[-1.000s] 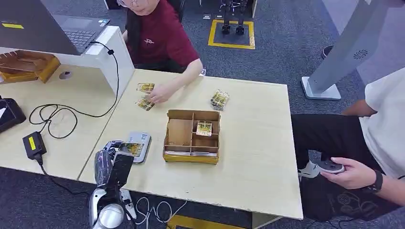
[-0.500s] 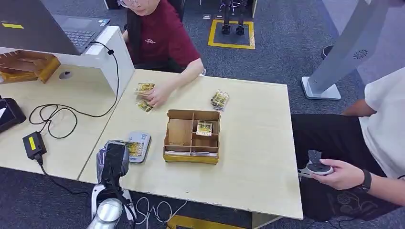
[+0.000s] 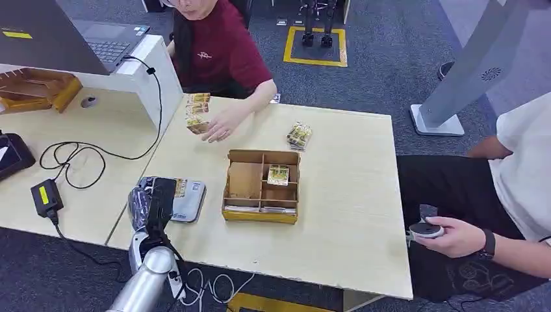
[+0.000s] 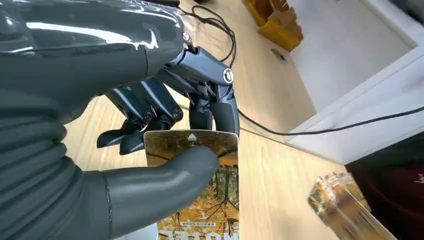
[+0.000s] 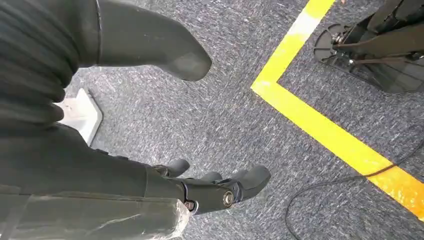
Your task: Pass the card to the sensor for recognition and then transmit it.
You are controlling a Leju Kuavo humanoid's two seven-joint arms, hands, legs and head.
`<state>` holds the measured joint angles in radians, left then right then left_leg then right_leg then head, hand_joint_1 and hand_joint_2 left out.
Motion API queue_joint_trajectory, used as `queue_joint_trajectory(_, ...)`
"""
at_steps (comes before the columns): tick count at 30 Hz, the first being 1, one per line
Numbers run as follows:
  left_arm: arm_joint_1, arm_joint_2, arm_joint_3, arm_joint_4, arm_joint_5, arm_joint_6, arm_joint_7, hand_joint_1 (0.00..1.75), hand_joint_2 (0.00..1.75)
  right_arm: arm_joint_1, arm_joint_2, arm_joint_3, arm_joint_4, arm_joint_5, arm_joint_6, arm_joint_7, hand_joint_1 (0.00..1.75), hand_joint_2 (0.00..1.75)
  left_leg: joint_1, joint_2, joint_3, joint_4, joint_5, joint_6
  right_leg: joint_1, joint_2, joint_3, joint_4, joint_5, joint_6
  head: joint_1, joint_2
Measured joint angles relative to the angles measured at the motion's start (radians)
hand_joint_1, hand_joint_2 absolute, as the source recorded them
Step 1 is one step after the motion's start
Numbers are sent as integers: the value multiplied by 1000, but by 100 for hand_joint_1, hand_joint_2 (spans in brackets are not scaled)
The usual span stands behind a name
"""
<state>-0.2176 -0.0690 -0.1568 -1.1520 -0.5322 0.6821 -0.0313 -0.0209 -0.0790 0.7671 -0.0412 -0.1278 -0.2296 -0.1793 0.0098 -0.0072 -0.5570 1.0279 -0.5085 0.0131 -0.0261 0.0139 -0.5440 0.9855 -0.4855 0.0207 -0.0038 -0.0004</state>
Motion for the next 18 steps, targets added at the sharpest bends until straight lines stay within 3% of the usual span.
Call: queue_joint_trajectory(18,-30,-9,56,125,-82,1,-25,175,175,11,-21,22,-64,11,10,30,0,175,0,0,0,0,0,0,0,0,0,0,0,0,0,0)
